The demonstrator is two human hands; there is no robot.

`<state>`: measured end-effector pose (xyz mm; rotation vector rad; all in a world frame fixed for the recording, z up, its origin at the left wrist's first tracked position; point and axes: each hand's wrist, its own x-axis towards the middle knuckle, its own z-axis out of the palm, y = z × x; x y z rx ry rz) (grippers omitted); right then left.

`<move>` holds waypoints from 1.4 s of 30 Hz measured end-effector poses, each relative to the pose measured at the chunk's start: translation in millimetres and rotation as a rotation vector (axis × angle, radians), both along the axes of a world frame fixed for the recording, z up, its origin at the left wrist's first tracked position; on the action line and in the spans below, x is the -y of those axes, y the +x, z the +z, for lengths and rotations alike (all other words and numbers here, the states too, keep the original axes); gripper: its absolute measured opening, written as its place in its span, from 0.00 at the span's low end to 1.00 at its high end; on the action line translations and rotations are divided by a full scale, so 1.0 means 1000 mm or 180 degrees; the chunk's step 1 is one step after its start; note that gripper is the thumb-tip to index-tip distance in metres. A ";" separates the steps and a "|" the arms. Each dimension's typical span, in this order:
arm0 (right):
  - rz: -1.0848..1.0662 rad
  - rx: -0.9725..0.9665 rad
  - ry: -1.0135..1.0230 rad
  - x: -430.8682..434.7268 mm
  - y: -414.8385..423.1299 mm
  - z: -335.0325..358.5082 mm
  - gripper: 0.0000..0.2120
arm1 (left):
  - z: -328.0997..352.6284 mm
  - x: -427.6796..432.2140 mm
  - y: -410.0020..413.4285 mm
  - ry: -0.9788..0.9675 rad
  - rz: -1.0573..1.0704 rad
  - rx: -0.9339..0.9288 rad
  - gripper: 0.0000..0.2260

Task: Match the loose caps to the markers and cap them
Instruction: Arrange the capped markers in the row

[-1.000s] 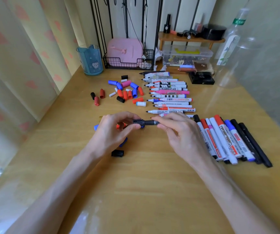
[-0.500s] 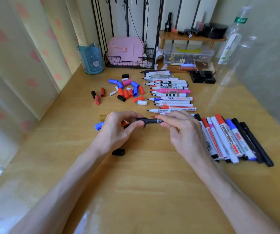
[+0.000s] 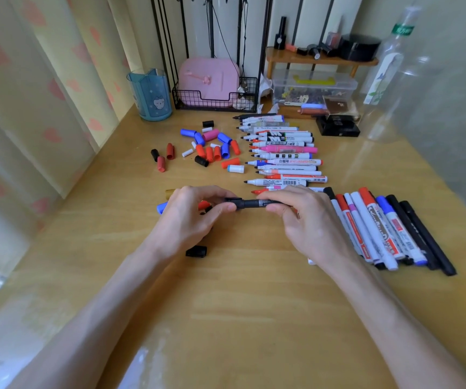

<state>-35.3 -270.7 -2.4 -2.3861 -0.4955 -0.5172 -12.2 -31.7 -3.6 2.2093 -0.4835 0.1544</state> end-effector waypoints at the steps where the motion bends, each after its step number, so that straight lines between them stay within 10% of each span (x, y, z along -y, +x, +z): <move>1: 0.0027 -0.0027 -0.0004 0.000 0.000 0.000 0.11 | 0.001 0.000 -0.001 -0.0016 -0.0011 -0.0004 0.07; 12: -0.0415 0.1012 0.0176 0.015 0.002 0.011 0.22 | 0.000 -0.007 0.001 -0.0916 0.0306 -0.0434 0.05; 20: -0.0618 0.0735 0.0256 0.017 0.004 0.005 0.14 | -0.020 -0.016 0.007 0.0664 0.0006 0.0402 0.10; 34: -0.0530 0.0328 0.0059 -0.005 0.000 -0.006 0.12 | -0.023 -0.064 0.080 0.0617 0.2114 0.0229 0.13; 42: -0.0616 0.0192 0.0093 -0.001 0.001 -0.006 0.12 | -0.021 -0.059 0.085 0.0936 0.1638 0.0733 0.06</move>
